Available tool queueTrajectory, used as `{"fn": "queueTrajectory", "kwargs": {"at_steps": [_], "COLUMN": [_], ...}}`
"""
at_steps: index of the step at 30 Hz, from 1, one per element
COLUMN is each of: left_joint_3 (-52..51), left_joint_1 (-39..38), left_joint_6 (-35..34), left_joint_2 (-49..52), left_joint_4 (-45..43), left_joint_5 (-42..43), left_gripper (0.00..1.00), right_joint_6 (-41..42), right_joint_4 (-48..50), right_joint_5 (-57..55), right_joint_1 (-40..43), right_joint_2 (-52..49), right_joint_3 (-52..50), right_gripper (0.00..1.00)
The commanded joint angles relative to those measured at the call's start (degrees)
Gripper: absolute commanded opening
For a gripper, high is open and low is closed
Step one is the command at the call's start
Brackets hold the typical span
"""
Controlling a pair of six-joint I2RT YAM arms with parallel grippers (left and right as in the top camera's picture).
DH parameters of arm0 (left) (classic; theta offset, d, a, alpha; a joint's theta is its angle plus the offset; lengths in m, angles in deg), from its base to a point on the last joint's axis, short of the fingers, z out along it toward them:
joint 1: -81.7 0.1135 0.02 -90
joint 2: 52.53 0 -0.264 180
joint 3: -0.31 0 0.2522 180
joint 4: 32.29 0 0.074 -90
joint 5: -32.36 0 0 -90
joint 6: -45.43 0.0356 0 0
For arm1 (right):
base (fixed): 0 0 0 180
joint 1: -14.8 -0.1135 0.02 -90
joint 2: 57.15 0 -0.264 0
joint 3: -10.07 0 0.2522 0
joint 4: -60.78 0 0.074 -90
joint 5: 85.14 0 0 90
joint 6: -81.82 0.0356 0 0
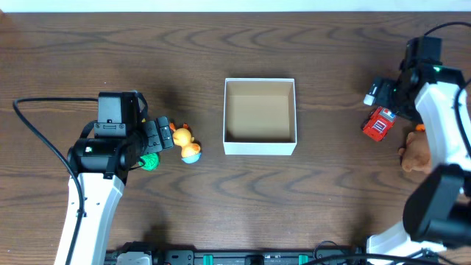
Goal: Pack container
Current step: 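Move the right gripper over the red toy truck and grasp it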
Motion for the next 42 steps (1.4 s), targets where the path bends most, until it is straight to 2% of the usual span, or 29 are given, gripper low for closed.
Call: {"fn": "queueTrajectory", "kwargs": {"at_steps": [1, 15, 17, 21, 42], "left_joint_3": [1.16, 1.16, 1.16, 1.16, 1.16], "left_joint_1": [0.24, 0.24, 0.24, 0.24, 0.24], "left_joint_6": [-0.55, -0.55, -0.55, -0.55, -0.55], "left_joint_2": [0.13, 0.15, 0.15, 0.15, 0.15], "left_joint_4": [0.13, 0.13, 0.13, 0.15, 0.13], "left_joint_5": [-0.07, -0.07, -0.07, -0.07, -0.07], "left_gripper": [0.98, 0.98, 0.98, 0.98, 0.98], "right_joint_6": [2.82, 5.64, 5.64, 5.62, 5.6], "right_joint_4": [0.2, 2.69, 2.69, 2.54, 2.95], "right_joint_5": [-1.31, -0.92, -0.92, -0.9, -0.9], "right_joint_1": [0.76, 1.14, 1.14, 1.14, 1.11], "right_joint_2": [-3.56, -11.45, -11.47, -11.47, -11.47], "right_joint_3": [1.33, 1.33, 1.33, 1.33, 1.33], "right_gripper": [0.99, 0.99, 0.96, 0.77, 0.5]}}
